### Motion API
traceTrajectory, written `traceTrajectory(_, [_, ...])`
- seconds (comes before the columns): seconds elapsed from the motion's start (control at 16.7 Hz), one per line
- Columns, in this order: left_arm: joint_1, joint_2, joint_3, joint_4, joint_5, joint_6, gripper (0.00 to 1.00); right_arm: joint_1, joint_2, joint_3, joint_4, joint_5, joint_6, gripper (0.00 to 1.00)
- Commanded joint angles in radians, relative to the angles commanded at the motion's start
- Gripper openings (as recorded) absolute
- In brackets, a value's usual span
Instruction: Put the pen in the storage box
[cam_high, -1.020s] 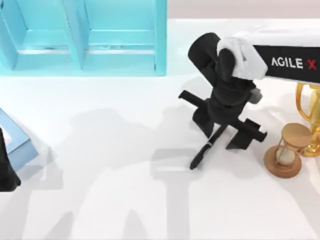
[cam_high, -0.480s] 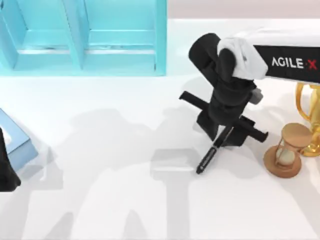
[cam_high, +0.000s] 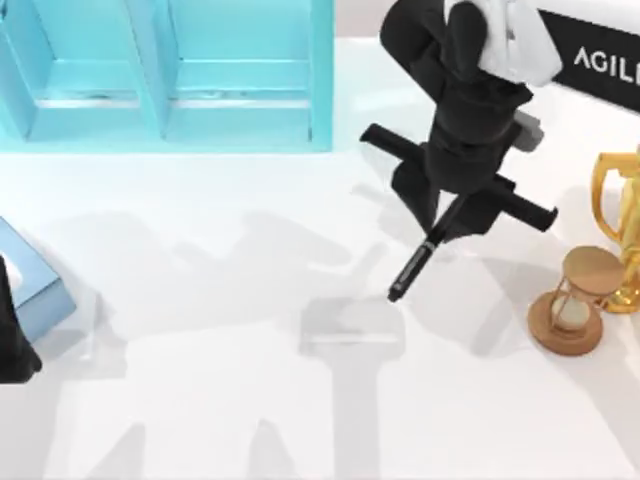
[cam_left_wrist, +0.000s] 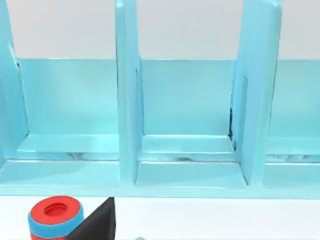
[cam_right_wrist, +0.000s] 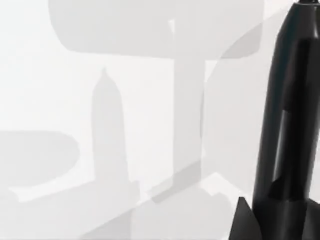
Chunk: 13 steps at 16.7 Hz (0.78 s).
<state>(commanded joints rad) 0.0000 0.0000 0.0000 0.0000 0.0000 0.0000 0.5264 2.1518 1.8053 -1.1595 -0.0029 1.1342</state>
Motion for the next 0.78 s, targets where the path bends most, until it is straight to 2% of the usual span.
traceTrajectory(0.18, [0.0, 0.0, 0.0, 0.0, 0.0, 0.0, 1.0, -0.001, -0.021, 0.049, -0.061, 0.001, -0.003, 0.0])
traceTrajectory(0.54, [0.0, 0.0, 0.0, 0.0, 0.0, 0.0, 1.0, -0.005, -0.03, 0.061, -0.047, -0.002, -0.006, 0.0])
traceTrajectory(0.78, [0.0, 0.0, 0.0, 0.0, 0.0, 0.0, 1.0, -0.114, -0.126, 0.165, 0.045, -0.02, -0.042, 0.0])
